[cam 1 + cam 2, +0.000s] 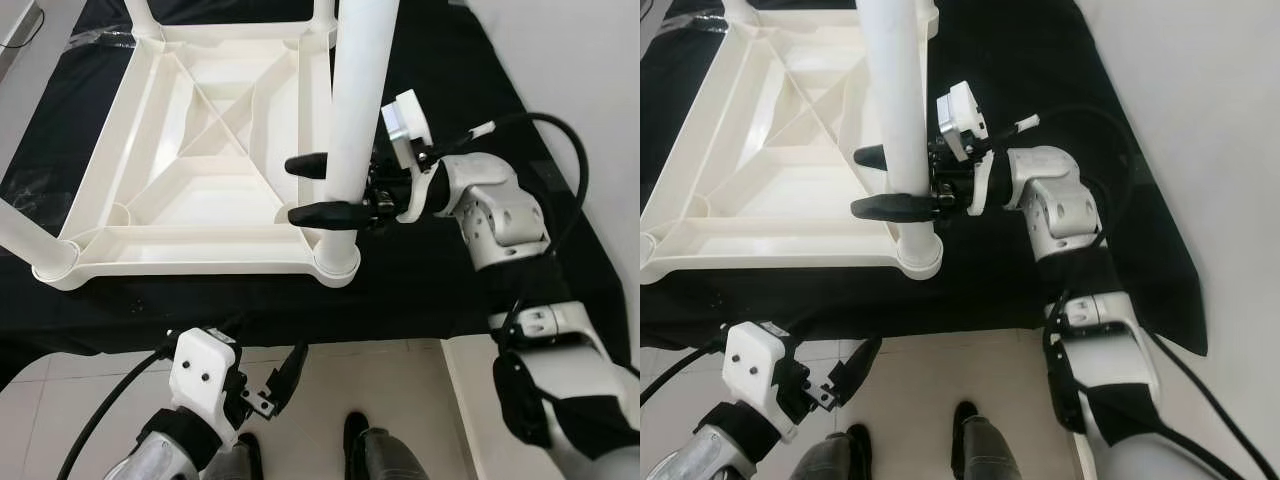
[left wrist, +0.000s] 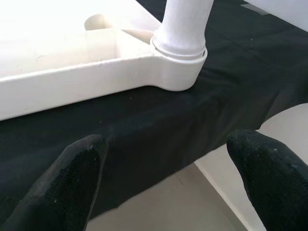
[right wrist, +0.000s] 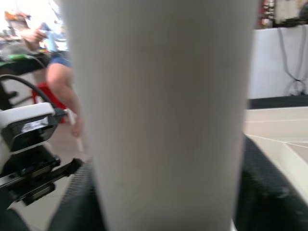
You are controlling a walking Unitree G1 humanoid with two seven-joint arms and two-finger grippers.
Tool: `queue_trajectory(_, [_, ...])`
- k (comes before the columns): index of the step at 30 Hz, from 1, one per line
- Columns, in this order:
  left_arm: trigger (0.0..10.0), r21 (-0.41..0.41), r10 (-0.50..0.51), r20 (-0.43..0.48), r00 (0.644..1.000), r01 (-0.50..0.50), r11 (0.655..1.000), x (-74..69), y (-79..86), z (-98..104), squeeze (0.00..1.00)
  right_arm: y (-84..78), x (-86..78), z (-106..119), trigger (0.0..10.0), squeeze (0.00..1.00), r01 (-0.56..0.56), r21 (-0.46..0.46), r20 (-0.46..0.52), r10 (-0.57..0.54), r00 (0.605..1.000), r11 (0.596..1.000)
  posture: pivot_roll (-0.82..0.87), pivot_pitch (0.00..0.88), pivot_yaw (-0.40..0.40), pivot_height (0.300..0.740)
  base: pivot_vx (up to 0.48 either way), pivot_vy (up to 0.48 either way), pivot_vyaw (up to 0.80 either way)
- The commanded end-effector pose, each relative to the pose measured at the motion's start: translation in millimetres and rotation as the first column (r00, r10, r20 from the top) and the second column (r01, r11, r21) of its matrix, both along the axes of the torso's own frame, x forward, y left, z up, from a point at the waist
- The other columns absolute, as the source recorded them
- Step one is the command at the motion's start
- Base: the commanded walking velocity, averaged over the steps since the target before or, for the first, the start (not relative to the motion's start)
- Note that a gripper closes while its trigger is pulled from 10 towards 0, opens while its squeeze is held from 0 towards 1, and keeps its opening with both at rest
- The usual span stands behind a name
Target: Building children table
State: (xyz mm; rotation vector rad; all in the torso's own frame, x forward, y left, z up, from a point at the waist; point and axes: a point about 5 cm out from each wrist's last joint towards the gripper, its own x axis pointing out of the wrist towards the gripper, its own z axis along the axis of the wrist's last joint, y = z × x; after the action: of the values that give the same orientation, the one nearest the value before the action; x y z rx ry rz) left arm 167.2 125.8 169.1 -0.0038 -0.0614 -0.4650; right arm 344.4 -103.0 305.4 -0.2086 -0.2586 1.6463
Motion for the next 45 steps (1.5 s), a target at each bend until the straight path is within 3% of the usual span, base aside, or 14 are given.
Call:
queue_trajectory(1, [10.0,0.02,-0.005,-0.024,1.0,0.005,1.0,-3.8,1.5,-3,0.0,-3.0,0.8,3,0.0,0.0,-0.009,0.006,0.013,0.009,1.0,1.0,0.17,0.369,-0.018,0.74,0.0,0.0,0.0])
queue_trajectory(12, [10.0,0.013,-0.003,-0.015,1.0,0.003,1.0,4.2,0.2,-4,0.0,-30.1,-21.2,-30,0.0,0.0,0.305,0.083,-0.053,-0.301,0.952,0.949,0.11,0.334,-0.044,0.74,0.0,0.0,0.0])
queue_trajectory(15, [10.0,0.011,-0.009,-0.011,1.0,0.009,1.0,6.2,-0.3,-4,0.0,-17.9,-24.4,-71,0.0,0.0,0.624,-0.009,-0.148,-0.618,0.772,0.781,0.11,0.332,-0.045,0.74,0.0,0.0,0.0])
queue_trajectory(16, [10.0,0.012,-0.012,-0.01,1.0,0.012,1.0,7.6,0.3,-5,0.0,-14.4,-22.6,-93,0.0,0.0,0.827,-0.101,-0.093,-0.833,0.546,0.553,0.09,0.327,-0.044,0.74,0.0,0.0,0.0])
queue_trajectory(20, [10.0,0.011,-0.02,-0.003,1.0,0.02,1.0,11.6,0.2,-4,0.0,32.5,-57.8,-125,0.0,0.0,0.88,-0.134,-0.208,-0.881,0.425,0.456,0.07,0.31,-0.034,0.74,0.0,0.0,0.0])
queue_trajectory(26, [10.0,0.012,-0.029,0.008,1.0,0.029,1.0,20.8,-2.2,-6,0.0,71.1,-50.5,-116,1.7,0.0,0.851,-0.078,-0.246,-0.837,0.489,0.52,0.07,0.276,-0.045,0.74,0.0,0.0,0.0])
queue_trajectory(27, [10.0,0.012,-0.027,0.011,1.0,0.027,1.0,22.0,-2.3,-6,0.0,75.0,-48.8,-112,10.0,0.0,0.847,-0.082,-0.25,-0.833,0.493,0.525,0.07,0.275,-0.046,0.74,0.0,0.0,0.0])
queue_trajectory(30, [10.0,0.013,-0.014,0.022,1.0,0.014,1.0,23.6,-2.6,-5,0.0,74.6,-42.8,-104,10.0,0.0,0.839,-0.071,-0.27,-0.82,0.504,0.539,0.08,0.276,-0.058,0.74,0.0,0.0,0.0])
queue_trajectory(31, [10.0,0.014,0.0,0.03,1.0,0.0,1.0,23.9,-2.1,-4,0.0,67.2,-38.8,-95,10.0,0.66,0.822,-0.032,-0.314,-0.787,0.532,0.568,0.08,0.28,-0.061,0.74,0.0,0.0,0.0])
queue_trajectory(32, [10.0,0.014,0.0,0.03,1.0,0.0,1.0,23.9,-2.1,-4,0.0,67.2,-38.8,-95,10.0,0.66,0.822,-0.032,-0.314,-0.787,0.532,0.568,0.08,0.28,-0.061,0.74,0.0,0.0,0.0])
queue_trajectory(33, [10.0,0.014,0.004,0.032,0.999,-0.004,1.0,23.8,-1.9,-4,0.0,63.5,-37.8,-92,10.0,1.0,0.808,-0.017,-0.325,-0.767,0.553,0.59,0.08,0.282,-0.061,0.74,0.0,0.0,0.0])
queue_trajectory(38, [10.0,0.013,0.004,0.033,0.999,-0.005,1.0,23.4,-2.0,-4,0.0,59.6,-38.0,-85,10.0,1.0,0.74,0.014,-0.353,-0.689,0.633,0.673,0.08,0.286,-0.062,0.74,0.0,0.0,0.0])
queue_trajectory(42, [10.0,0.009,-0.009,0.031,0.999,0.008,1.0,22.3,-3.4,-4,0.0,51.3,-39.7,-75,10.0,1.0,0.548,0.052,-0.257,-0.519,0.815,0.835,0.09,0.295,-0.058,0.74,0.0,0.0,0.0])
queue_trajectory(45, [10.0,0.008,-0.013,0.028,1.0,0.013,1.0,20.0,-3.8,-3,0.0,40.0,-35.8,-68,10.0,0.58,0.368,0.015,-0.143,-0.362,0.921,0.93,0.11,0.31,-0.052,0.74,0.0,0.0,0.0])
